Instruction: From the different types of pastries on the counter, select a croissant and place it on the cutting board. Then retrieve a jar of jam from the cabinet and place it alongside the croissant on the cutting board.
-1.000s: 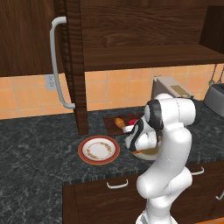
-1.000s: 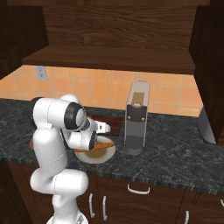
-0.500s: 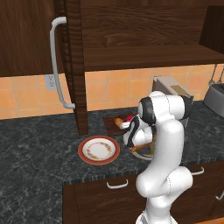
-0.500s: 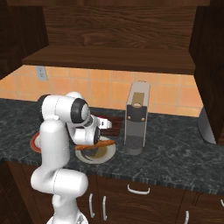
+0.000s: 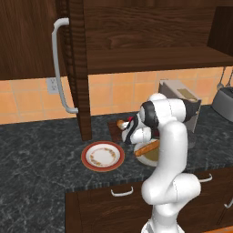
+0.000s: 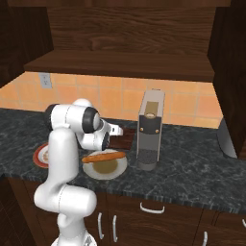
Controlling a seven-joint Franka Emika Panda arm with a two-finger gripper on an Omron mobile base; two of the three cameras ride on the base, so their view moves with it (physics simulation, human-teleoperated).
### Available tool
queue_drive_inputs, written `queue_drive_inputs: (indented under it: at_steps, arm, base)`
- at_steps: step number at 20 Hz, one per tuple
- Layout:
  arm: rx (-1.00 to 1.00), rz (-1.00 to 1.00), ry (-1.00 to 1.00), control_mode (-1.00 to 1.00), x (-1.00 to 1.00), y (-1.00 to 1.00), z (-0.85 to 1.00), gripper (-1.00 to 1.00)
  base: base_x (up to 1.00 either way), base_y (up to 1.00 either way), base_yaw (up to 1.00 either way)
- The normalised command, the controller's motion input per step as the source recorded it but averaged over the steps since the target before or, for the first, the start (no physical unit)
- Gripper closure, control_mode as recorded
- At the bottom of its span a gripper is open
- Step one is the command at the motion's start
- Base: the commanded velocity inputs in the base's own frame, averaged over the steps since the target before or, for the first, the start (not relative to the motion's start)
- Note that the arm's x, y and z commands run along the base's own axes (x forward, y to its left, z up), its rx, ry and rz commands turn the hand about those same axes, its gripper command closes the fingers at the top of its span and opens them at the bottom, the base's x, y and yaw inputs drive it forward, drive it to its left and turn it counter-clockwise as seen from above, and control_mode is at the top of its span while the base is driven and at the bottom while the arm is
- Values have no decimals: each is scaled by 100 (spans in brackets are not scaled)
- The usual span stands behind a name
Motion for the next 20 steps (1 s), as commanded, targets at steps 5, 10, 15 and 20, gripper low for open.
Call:
queue_drive_inputs:
  at_steps: [5,10,15,20]
  arm:
    - [0,0,0,-100,-7,-1,-79,-100]
    - [0,0,-2,-100,-56,-2,-53,-100]
    - [0,1,-11,-100,-58,-10,-29,-100]
    - [-1,0,-27,-100,-6,-11,33,-100]
  base:
    - [0,0,0]
    - [0,0,0]
    - [0,0,0]
    - [0,0,0]
